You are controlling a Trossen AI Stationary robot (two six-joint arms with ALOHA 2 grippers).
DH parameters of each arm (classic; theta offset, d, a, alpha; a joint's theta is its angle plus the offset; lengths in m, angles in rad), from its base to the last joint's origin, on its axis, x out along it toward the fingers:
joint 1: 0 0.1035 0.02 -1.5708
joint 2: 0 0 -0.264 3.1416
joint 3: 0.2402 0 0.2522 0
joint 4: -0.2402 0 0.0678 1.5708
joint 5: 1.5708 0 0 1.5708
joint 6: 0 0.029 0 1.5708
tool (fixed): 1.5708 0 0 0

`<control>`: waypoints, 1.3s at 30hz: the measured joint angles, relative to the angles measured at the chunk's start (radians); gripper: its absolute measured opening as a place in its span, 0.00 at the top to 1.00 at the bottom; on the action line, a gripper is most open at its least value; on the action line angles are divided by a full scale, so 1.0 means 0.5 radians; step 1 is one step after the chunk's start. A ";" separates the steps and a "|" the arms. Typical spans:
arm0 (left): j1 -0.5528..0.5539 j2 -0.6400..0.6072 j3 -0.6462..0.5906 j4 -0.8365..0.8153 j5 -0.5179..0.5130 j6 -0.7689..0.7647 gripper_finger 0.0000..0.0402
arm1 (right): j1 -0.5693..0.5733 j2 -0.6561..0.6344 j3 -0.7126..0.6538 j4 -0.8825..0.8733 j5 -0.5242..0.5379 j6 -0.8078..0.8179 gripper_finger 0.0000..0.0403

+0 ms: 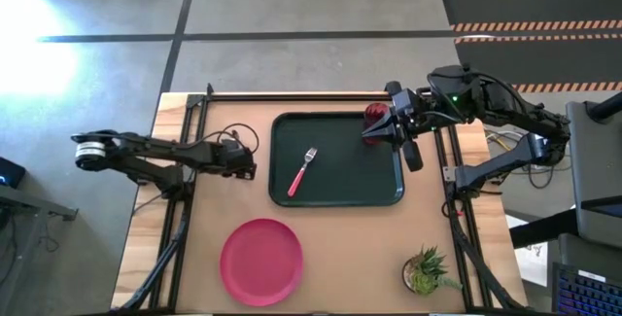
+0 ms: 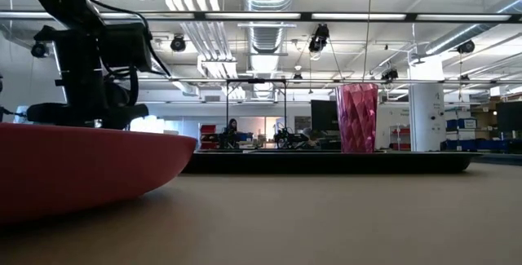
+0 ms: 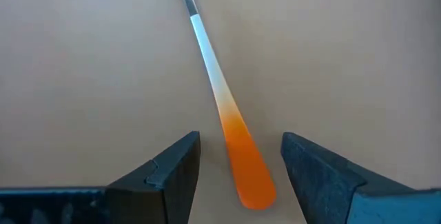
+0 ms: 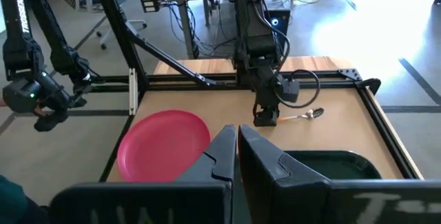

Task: Pick and place plate/cup/fork/spoon on tray
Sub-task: Put the orange spoon on the black serving tray to the left of the pink fork

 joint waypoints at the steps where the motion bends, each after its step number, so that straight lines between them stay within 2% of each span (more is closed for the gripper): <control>1: 0.001 0.012 0.004 0.001 -0.001 0.000 0.52 | 0.000 0.000 0.000 0.000 0.000 -0.008 0.98; 15: 0.026 0.030 0.022 0.063 0.005 -0.023 0.54 | 0.000 0.000 0.000 -0.006 0.001 -0.023 0.98; 19: 0.027 0.031 0.020 0.065 0.016 -0.022 0.64 | 0.000 0.000 0.000 -0.027 0.001 -0.022 0.98; 27: 0.026 0.030 0.018 0.089 0.051 -0.008 0.97 | 0.000 0.000 0.000 -0.058 0.001 -0.022 0.98; 39: 0.023 0.018 0.067 0.045 -0.032 0.093 1.00 | 0.000 0.000 0.000 -0.145 0.001 -0.021 0.98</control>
